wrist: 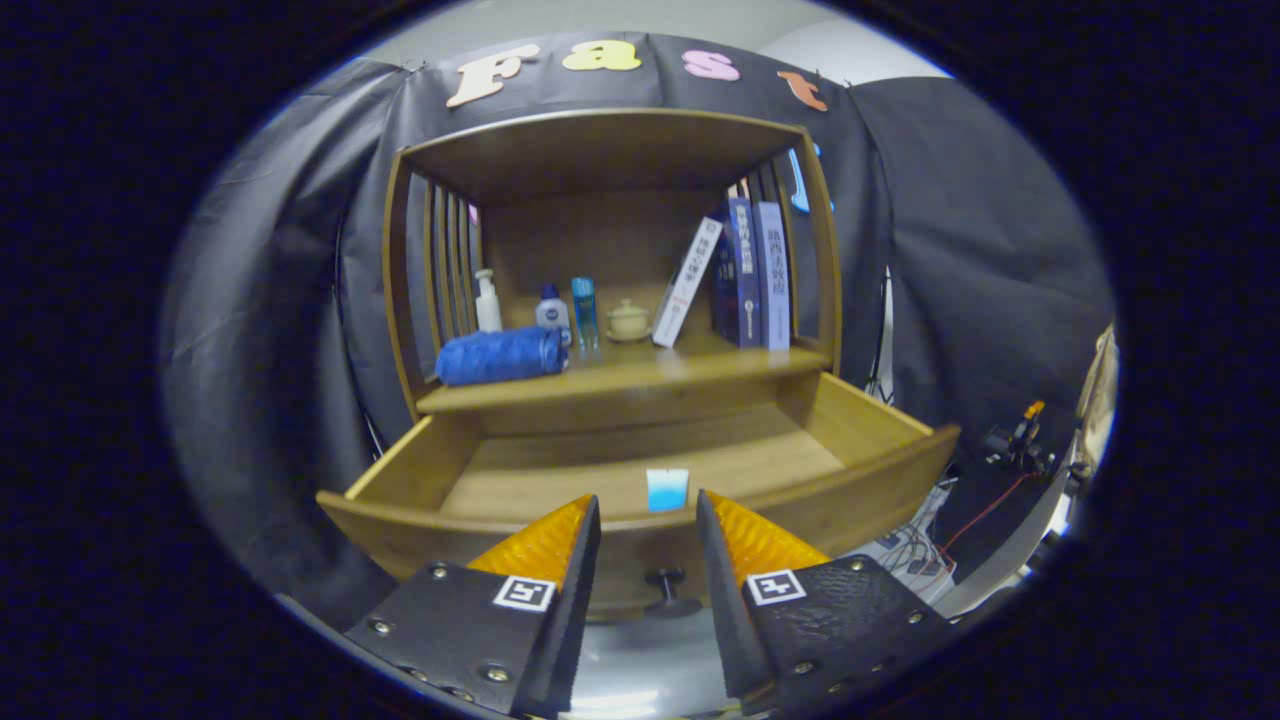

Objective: Pull open the drawer, take out the items inside it, and place them on the countertop above the cabinet.

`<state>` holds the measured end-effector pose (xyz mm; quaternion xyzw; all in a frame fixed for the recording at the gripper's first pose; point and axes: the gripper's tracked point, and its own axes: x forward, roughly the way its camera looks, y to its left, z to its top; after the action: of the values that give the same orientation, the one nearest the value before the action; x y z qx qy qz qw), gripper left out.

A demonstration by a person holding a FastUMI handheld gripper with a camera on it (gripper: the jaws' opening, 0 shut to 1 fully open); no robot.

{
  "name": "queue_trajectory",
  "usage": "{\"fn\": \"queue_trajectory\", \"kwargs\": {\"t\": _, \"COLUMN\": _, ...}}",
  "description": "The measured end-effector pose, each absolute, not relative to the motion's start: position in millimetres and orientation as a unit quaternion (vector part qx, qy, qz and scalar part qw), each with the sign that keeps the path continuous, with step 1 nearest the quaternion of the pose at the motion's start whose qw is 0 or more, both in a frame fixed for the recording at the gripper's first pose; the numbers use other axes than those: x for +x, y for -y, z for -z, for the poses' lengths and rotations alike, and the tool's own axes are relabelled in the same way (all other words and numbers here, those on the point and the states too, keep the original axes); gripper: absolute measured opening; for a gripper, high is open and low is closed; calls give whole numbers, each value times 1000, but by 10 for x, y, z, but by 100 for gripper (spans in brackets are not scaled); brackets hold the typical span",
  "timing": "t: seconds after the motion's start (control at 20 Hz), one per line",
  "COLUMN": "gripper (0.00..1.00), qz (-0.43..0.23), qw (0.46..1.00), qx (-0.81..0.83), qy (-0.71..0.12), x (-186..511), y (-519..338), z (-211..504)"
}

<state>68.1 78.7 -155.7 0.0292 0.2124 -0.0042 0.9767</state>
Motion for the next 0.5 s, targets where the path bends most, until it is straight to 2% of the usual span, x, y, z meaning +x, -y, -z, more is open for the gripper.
{"fn": "queue_trajectory", "kwargs": {"t": 0.2, "gripper": 55, "qz": -2, "qw": 986, "qx": 42, "qy": -162, "x": 1239, "y": -943, "z": 1104}}
{"fn": "queue_trajectory", "kwargs": {"t": 0.4, "gripper": 55, "qz": 52, "qw": 974, "qx": 31, "qy": -217, "x": 1678, "y": -792, "z": 1221}}
{"fn": "queue_trajectory", "kwargs": {"t": 0.5, "gripper": 56, "qz": 57, "qw": 970, "qx": 25, "qy": -236, "x": 1861, "y": -800, "z": 1257}}
